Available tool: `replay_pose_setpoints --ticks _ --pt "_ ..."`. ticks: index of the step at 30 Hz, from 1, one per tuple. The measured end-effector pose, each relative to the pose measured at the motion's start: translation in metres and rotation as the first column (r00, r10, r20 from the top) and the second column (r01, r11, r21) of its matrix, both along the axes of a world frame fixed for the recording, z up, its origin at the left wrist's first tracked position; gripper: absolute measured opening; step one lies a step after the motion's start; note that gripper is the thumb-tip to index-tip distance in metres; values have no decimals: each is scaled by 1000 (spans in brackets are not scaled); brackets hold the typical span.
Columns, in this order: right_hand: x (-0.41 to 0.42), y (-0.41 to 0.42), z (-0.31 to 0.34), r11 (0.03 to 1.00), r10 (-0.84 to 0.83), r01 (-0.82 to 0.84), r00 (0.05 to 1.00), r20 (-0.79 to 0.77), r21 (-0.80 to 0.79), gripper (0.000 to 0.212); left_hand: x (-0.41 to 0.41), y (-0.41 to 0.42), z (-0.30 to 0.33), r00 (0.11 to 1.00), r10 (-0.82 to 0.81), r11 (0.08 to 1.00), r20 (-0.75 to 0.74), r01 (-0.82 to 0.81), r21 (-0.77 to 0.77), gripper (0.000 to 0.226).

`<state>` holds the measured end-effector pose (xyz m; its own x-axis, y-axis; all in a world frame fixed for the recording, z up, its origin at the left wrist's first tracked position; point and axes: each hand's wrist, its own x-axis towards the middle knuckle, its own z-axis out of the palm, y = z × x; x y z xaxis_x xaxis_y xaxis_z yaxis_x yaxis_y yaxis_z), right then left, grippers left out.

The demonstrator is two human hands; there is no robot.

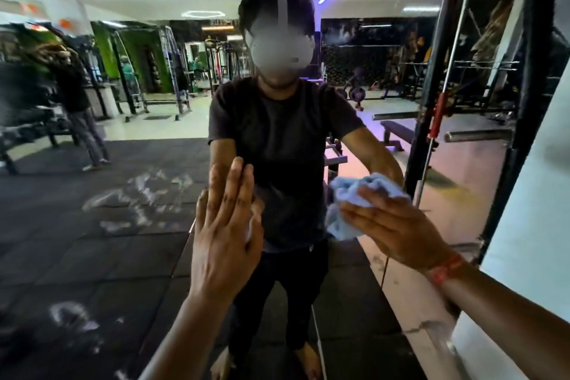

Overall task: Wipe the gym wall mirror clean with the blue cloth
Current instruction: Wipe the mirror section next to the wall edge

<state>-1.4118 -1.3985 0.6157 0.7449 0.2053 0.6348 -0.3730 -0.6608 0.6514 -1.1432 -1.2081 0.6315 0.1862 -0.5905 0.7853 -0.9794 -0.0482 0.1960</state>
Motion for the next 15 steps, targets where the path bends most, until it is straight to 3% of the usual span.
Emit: replay_pose_setpoints --ticks 3,4,8,11,15 --pt "15 23 -26 936 -49 -86 929 367 342 52 -8 -1 -21 998 31 999 -59 -29 34 71" --pt "42 35 -38 915 -21 -140 920 392 377 48 -10 -2 -27 997 43 998 -62 -40 44 73" --pt "116 61 -40 927 283 -283 958 37 245 39 -4 -2 -46 998 59 994 -4 -58 88 74" --pt "71 34 -34 973 184 -172 981 -63 153 38 -1 0 -52 998 64 996 12 -64 61 73" --pt "-19 2 -54 986 30 -24 999 -33 167 45 -10 -2 -59 997 54 997 -52 -51 52 81"
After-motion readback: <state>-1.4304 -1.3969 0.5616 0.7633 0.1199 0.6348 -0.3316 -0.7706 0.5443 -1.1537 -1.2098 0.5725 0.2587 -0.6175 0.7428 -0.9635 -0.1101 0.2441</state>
